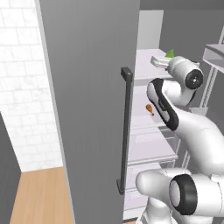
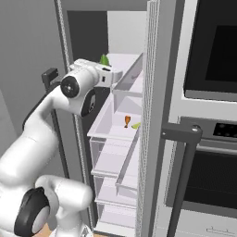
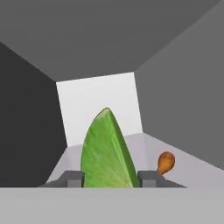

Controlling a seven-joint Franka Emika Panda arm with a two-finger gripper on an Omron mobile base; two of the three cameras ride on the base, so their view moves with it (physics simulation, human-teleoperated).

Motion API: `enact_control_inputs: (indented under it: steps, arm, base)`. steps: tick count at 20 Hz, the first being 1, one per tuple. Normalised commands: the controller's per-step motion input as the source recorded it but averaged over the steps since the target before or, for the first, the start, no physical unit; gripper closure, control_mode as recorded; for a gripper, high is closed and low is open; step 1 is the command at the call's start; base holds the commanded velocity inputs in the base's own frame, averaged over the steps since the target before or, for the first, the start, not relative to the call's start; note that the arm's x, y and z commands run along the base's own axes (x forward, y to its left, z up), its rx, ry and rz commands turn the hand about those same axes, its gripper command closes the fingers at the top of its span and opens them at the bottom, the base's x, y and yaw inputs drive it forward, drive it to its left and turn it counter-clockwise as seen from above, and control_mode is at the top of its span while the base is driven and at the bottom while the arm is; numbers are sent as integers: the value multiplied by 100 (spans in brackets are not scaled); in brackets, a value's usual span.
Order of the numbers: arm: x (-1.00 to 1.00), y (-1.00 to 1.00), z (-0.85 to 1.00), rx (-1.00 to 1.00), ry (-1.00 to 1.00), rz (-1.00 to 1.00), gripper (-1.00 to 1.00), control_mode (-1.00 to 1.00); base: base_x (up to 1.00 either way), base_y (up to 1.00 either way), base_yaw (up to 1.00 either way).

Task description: Place one lemon wedge and one chicken drumstick in each tupperware on the nearby counter, to pack two identical lunches.

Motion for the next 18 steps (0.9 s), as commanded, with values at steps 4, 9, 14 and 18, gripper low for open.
enact_control_inputs:
  steps: [4, 9, 14, 18]
  arm:
    - [-100, 29, 0, 9, 51, 0, 100, -100]
    - [-87, 35, -13, 11, 66, 0, 100, -100]
    - [-100, 14, -72, 18, 65, 0, 100, -100]
    - [0, 0, 0, 0, 0, 0, 100, 100]
  base:
    - [0, 0, 0]
    - [0, 0, 0]
    - [0, 0, 0]
    - [-100, 8, -5]
